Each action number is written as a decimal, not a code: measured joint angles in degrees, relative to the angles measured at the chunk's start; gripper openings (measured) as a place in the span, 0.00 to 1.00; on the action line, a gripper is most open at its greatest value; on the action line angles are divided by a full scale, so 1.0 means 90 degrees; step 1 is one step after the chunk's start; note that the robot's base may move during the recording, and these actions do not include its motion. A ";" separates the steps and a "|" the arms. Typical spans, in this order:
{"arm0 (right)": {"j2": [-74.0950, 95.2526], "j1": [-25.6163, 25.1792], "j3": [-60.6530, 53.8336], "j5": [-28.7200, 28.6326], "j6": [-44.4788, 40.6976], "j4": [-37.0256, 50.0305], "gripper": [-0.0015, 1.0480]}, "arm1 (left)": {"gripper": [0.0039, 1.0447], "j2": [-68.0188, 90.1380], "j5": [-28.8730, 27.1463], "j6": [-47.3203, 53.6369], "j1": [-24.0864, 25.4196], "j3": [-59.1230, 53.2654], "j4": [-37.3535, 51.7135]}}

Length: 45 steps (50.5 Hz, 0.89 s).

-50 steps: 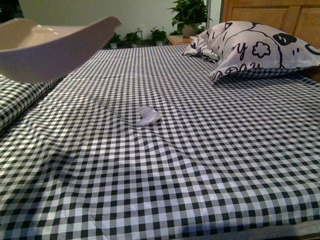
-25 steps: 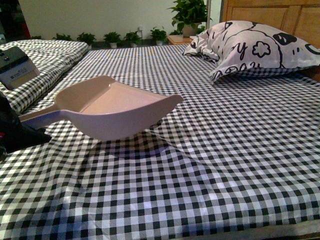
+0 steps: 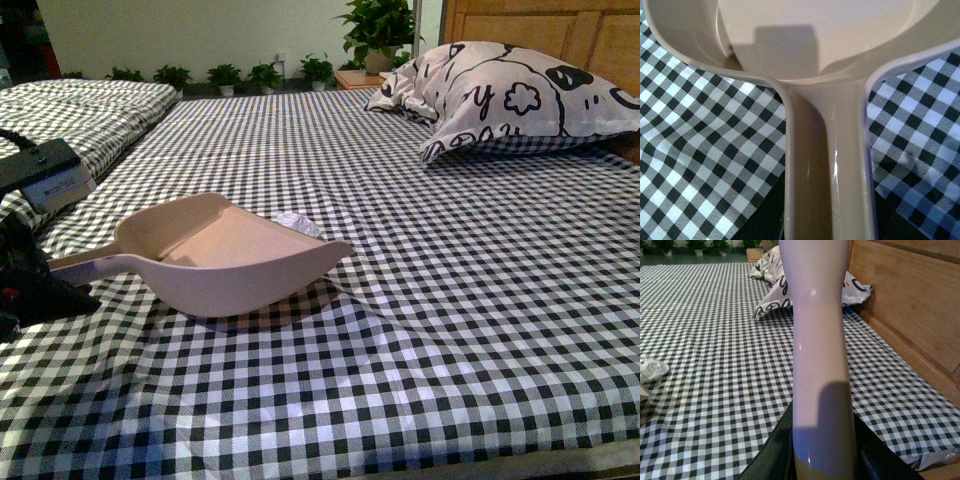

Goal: Clean up trash

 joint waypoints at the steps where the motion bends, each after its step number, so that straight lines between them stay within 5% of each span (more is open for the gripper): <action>1: 0.0000 0.0000 0.0000 0.0000 0.0000 0.0000 0.19 | 0.23 0.0010 -0.0010 0.0017 0.0007 0.0007 -0.0005; 45: 0.0000 0.0000 0.0000 0.0002 0.0000 0.0000 0.19 | 0.23 0.0670 -0.0391 0.0515 0.0158 0.0505 0.0032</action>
